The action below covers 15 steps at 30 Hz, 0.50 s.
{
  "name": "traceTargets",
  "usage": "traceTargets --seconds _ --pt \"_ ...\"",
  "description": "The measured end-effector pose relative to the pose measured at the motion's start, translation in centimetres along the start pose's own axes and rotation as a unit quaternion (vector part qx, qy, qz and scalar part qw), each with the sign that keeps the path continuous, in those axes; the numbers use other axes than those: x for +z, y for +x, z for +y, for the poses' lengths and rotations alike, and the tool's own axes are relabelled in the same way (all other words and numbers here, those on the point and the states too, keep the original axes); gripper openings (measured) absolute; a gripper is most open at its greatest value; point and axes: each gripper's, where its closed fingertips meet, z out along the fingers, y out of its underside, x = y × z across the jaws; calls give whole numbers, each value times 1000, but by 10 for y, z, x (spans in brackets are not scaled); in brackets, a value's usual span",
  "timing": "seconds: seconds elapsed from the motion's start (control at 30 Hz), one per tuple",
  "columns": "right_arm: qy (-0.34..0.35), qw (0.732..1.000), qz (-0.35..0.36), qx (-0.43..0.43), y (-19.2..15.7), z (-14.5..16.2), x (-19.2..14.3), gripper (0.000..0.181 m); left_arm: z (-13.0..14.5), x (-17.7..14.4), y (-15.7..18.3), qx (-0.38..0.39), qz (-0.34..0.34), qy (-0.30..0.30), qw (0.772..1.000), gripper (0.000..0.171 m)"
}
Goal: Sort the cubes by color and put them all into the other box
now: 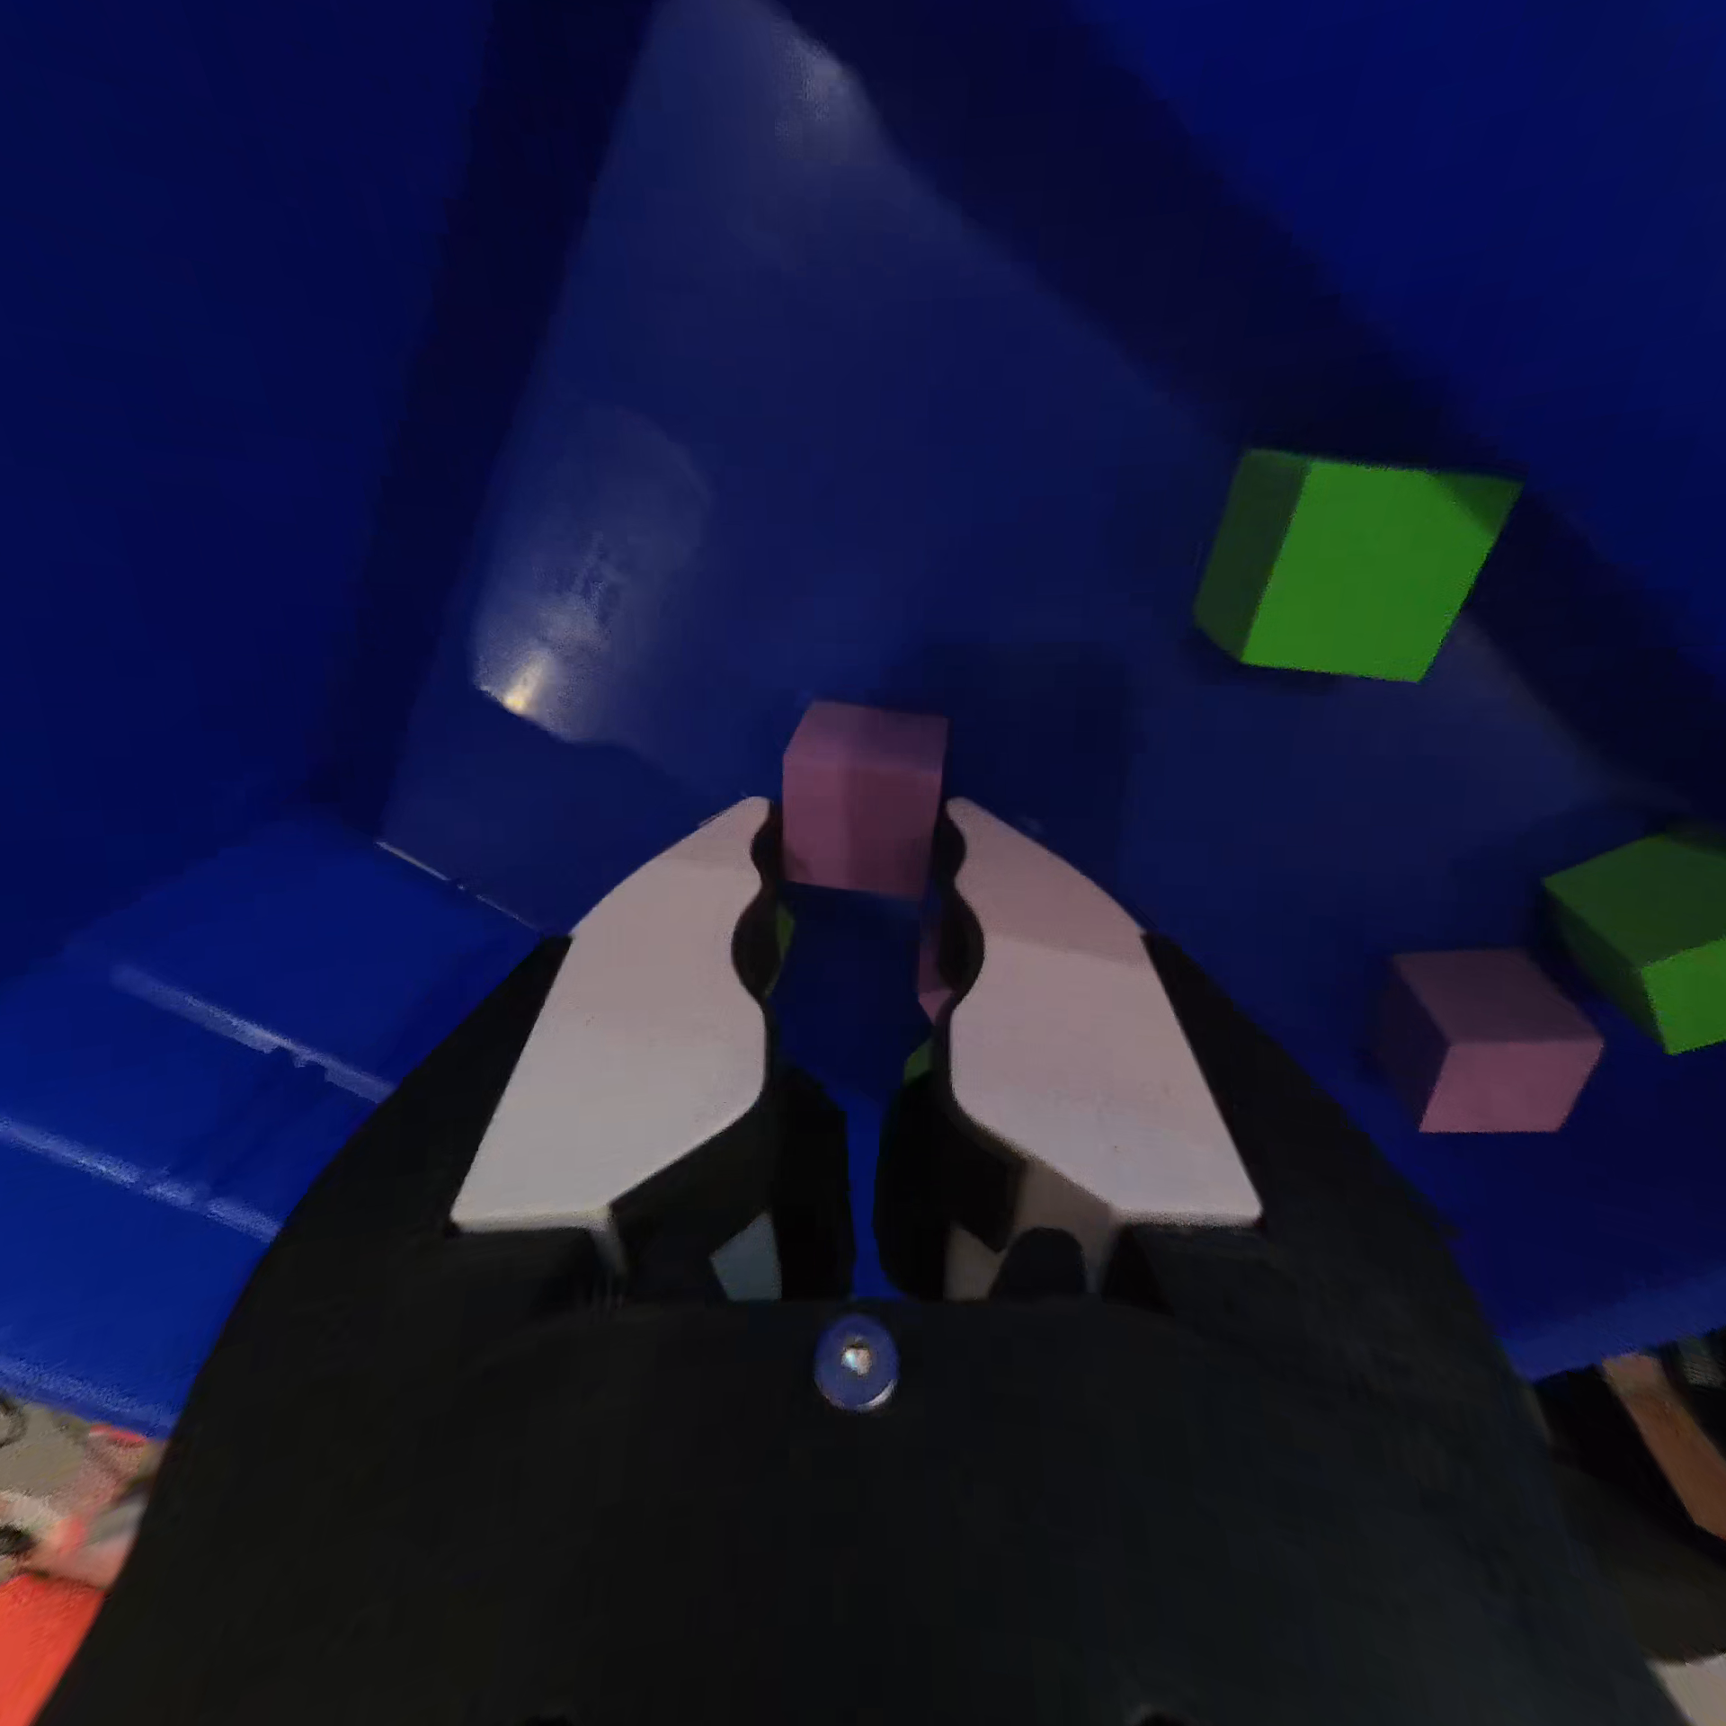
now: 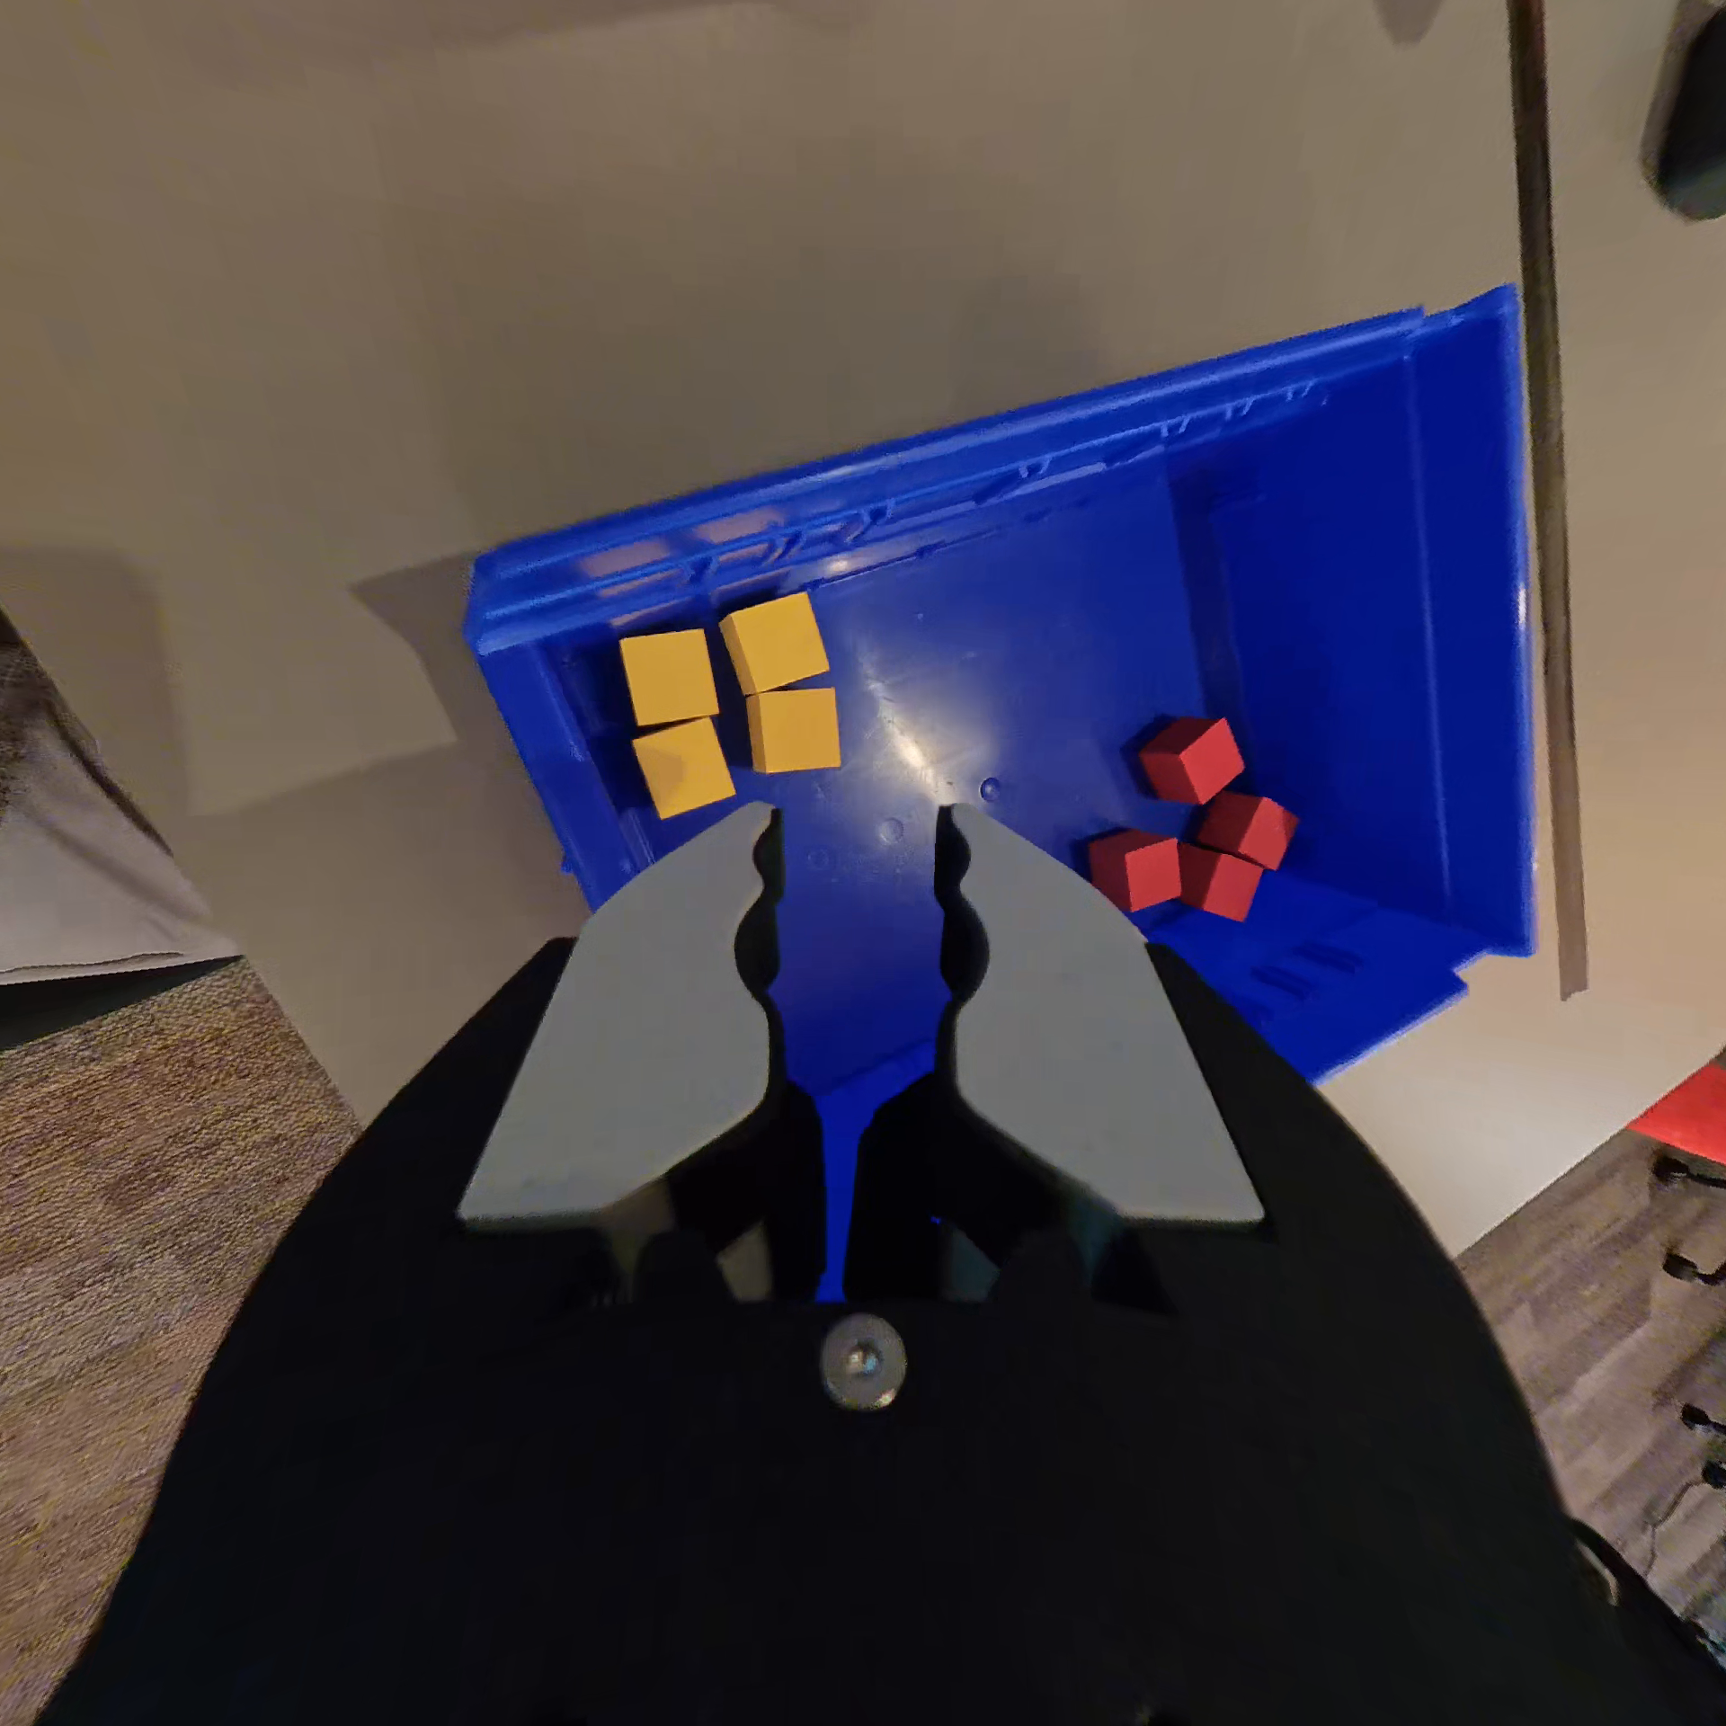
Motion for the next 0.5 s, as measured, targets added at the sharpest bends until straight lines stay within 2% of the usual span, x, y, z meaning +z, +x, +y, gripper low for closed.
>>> traceTargets --seconds 0.07,0.13,0.2,0.23,0.3,0.37,0.4,0.47,0.5 --pt "23 999 20 -16 0 -11 -4 31 -3 -8 3 -39 34 25 998 31" --pt "72 995 52 -42 1 -31 -10 32 -16 -27 15 -71 98 101 987 31" --pt "133 987 74 -61 -3 -58 -15 37 -30 -62 39 -97 213 199 952 30" --pt "166 981 80 -67 -7 -74 -17 39 -36 -87 53 -103 281 254 920 31" --pt "225 966 93 -82 -16 -106 -20 47 -41 -144 84 -92 425 348 831 31" --pt "284 947 116 -96 -23 -142 -24 55 -34 -193 112 -64 536 401 740 30" --pt "320 934 125 -97 -28 -161 -29 57 -30 -210 125 -52 575 413 704 30" --pt "379 911 135 -95 -36 -197 -39 58 -22 -234 148 -27 629 421 653 30" --pt "401 901 134 -97 -42 -214 -43 57 -20 -241 158 -19 647 422 635 32"
